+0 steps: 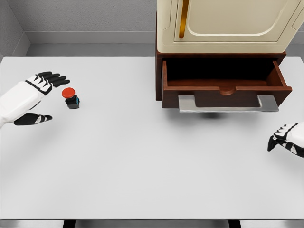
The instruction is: Put the switch into the drawer with left arm, and close the drawer with right arm
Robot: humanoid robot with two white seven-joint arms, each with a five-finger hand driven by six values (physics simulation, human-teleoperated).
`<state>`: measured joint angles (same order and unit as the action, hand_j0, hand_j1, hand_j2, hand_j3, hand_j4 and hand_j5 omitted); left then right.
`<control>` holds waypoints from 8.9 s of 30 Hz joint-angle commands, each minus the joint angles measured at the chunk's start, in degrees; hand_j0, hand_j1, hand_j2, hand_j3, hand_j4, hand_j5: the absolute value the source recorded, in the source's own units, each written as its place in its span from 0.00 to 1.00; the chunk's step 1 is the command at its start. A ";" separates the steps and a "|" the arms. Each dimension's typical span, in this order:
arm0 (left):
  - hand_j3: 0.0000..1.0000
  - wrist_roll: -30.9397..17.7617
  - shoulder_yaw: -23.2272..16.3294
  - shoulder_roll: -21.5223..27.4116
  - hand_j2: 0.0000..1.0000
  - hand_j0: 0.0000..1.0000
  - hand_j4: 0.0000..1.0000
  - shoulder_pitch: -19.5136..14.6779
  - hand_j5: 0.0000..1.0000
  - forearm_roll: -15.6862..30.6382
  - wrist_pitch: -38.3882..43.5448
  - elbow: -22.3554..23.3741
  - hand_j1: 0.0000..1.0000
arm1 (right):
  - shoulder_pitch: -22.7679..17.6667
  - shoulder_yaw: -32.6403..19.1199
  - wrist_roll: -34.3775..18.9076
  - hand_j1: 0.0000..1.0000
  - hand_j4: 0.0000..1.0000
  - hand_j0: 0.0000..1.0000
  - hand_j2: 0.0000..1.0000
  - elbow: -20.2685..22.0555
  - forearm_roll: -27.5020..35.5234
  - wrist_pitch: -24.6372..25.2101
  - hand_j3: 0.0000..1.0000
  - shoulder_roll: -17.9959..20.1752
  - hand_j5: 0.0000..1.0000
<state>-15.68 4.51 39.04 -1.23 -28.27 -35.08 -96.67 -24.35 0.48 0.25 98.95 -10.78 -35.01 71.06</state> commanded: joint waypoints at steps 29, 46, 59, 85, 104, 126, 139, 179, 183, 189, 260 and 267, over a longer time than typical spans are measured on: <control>1.00 -12.98 -11.36 -0.01 1.00 1.00 1.00 -6.15 1.00 49.71 17.68 7.64 1.00 | 0.70 -0.13 -0.08 0.40 0.40 0.40 0.40 1.69 -0.73 0.01 0.40 1.19 0.40; 1.00 -12.89 -11.01 -8.36 1.00 1.00 1.00 -14.24 1.00 51.29 29.20 23.37 1.00 | 0.97 -0.31 -0.08 0.44 0.44 0.44 0.44 2.39 -1.52 0.01 0.44 1.80 0.44; 1.00 -12.27 -8.99 -12.23 1.00 1.00 1.00 -16.87 1.00 41.54 28.76 29.35 1.00 | 2.46 -0.13 0.10 0.47 0.47 0.47 0.47 2.39 -1.61 0.01 0.47 1.45 0.47; 0.91 -10.16 -9.87 -15.92 0.91 0.91 0.91 -21.00 0.91 32.84 28.76 36.56 0.91 | 2.64 -0.22 0.45 0.45 0.45 0.45 0.45 1.95 -1.79 0.01 0.45 1.63 0.45; 0.73 -10.16 -10.04 -15.22 0.73 0.73 0.73 -19.86 0.73 32.05 28.76 35.94 0.73 | 2.55 -0.22 0.45 0.45 0.45 0.45 0.45 2.22 -1.70 0.01 0.45 1.63 0.45; 0.45 -10.43 -9.61 -15.39 0.45 0.45 0.45 -19.42 0.45 32.57 28.84 32.60 0.45 | 2.55 -0.22 0.54 0.45 0.45 0.45 0.45 2.04 -1.70 0.01 0.45 1.63 0.45; 0.40 -10.69 -9.43 -15.66 0.40 0.40 0.40 -19.25 0.40 33.28 28.93 27.42 0.40 | 2.64 -0.22 0.54 0.45 0.45 0.45 0.45 1.86 -1.70 0.01 0.45 1.63 0.45; 0.33 -10.34 -13.74 -26.12 0.33 0.33 0.33 -18.02 0.33 -4.25 29.46 -4.22 0.33 | 2.64 -0.31 0.45 0.45 0.45 0.45 0.45 1.86 -1.70 0.01 0.45 1.72 0.45; 0.33 -10.43 -15.05 -26.64 0.33 0.33 0.33 -18.46 0.33 -9.08 29.46 -5.98 0.33 | 2.64 -0.31 0.45 0.46 0.46 0.46 0.46 1.78 -1.70 0.01 0.46 1.72 0.46; 0.33 -10.69 -17.16 -26.82 0.33 0.33 0.33 -19.86 0.33 -11.02 29.28 -6.51 0.33 | 2.64 -0.31 0.45 0.45 0.45 0.45 0.45 1.78 -1.70 0.01 0.45 1.72 0.45; 0.73 -10.78 -36.32 -39.04 0.73 0.73 0.73 -36.47 0.73 -29.21 26.29 4.21 0.73 | 2.64 -0.31 0.36 0.46 0.46 0.46 0.46 1.69 -1.70 0.01 0.46 1.72 0.46; 0.73 -10.78 -37.11 -39.04 0.73 0.73 0.73 -36.47 0.73 -30.53 26.29 4.21 0.73 | 2.64 -0.31 0.36 0.46 0.46 0.46 0.46 1.69 -1.70 0.01 0.46 1.63 0.46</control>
<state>-26.51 -32.17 0.00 -37.71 -58.56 -8.80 -92.44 -21.71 0.19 0.61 100.62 -12.86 -35.01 72.64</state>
